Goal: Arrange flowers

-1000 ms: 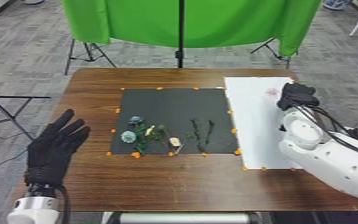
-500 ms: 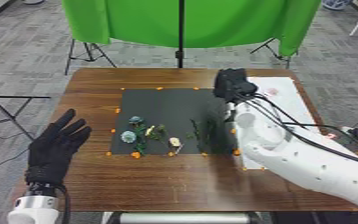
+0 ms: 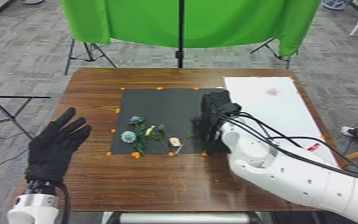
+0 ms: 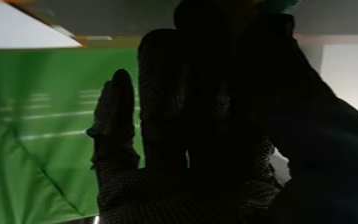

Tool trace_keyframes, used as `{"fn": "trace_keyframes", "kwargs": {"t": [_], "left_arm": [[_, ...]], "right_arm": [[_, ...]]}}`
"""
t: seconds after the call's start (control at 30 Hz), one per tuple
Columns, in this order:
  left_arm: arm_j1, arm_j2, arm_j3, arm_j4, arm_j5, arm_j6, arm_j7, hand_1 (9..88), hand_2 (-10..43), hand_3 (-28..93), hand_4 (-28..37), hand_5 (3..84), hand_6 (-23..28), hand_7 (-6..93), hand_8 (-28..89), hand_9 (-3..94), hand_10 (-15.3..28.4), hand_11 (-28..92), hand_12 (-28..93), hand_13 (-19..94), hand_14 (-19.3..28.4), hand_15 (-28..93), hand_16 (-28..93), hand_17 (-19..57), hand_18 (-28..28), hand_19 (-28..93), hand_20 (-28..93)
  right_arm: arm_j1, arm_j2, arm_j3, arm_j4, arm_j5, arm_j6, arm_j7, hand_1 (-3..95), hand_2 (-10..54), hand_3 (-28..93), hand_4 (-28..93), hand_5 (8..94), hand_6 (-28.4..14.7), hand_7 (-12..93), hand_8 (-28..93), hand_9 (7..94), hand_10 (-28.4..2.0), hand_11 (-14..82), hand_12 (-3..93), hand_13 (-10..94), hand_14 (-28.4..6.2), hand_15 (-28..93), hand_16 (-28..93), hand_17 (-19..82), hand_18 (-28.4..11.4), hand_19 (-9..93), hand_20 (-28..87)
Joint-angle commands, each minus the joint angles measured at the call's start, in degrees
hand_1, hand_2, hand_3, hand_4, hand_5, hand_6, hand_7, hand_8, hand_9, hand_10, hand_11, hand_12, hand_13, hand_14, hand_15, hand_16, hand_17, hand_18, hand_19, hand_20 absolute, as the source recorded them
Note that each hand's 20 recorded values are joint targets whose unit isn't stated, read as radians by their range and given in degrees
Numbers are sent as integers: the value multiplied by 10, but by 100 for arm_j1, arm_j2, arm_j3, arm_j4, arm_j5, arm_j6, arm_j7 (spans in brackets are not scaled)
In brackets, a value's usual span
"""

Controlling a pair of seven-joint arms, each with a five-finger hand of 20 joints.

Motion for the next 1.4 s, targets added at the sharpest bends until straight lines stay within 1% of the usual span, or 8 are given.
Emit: {"fn": "trace_keyframes", "kwargs": {"t": [0.03,0.23,0.73,0.9,0.93,1.03,1.23,1.4], "left_arm": [[5,-3,-5,39,19,-37,-56,238,77,779,-260,405,99,100,-89,364,210,231,105,251,284,512,-89,-89,284,580,92],[2,-34,-10,46,45,-69,-76,239,76,781,-258,405,99,100,-89,363,209,231,105,251,284,513,-89,-89,284,580,92],[126,-35,1,7,-6,-11,57,241,77,780,-256,405,99,99,-89,364,211,232,104,251,284,513,-89,-88,284,580,92],[106,59,75,9,-53,17,114,240,77,780,-256,405,99,99,-89,364,211,232,104,251,284,514,-90,-88,284,580,92],[91,21,58,14,-8,-7,51,240,77,780,-256,405,99,99,-89,363,210,232,104,250,284,514,-90,-89,284,580,92],[90,74,77,24,-61,39,139,241,77,780,-257,404,99,99,-89,364,210,232,104,250,284,514,-90,-88,284,579,92],[51,-59,59,86,-26,-2,51,239,76,782,-257,405,99,99,-89,363,209,232,104,251,284,513,-90,-89,284,580,92],[27,-42,81,80,-40,14,53,239,76,782,-258,405,99,99,-89,363,210,231,104,251,284,514,-89,-88,284,580,92]], "right_arm": [[-132,146,160,-218,-294,-395,-174,482,-95,702,-283,764,63,148,-40,794,-76,184,248,636,-56,643,212,192,-193,788,428],[-221,233,280,-424,-507,-473,-351,405,-95,783,-283,688,56,155,-121,720,-95,272,161,609,-70,678,152,174,-197,778,445],[-356,844,795,-800,-364,-450,-305,320,-95,787,-283,630,29,151,-135,684,-111,277,155,578,-93,708,145,153,-209,772,462],[-219,1081,1089,-379,-92,-322,70,307,-95,789,-283,623,25,150,-134,671,-112,272,153,574,-96,709,142,154,-210,771,464],[-126,1118,1070,-250,-12,-306,200,307,-95,791,-283,622,25,150,-134,668,-112,270,152,572,-97,709,140,154,-209,771,463],[311,1159,872,259,201,-238,454,308,-95,793,-283,619,27,151,-134,643,-115,248,143,565,-101,699,133,157,-209,771,462],[668,1019,872,988,741,-264,720,307,-95,803,-283,564,19,156,-137,578,-123,207,135,554,-102,693,119,165,-209,776,453],[826,872,647,1374,729,-463,817,330,-95,817,-283,510,17,156,-140,532,-136,199,137,510,-104,701,104,160,-199,771,436]]}}
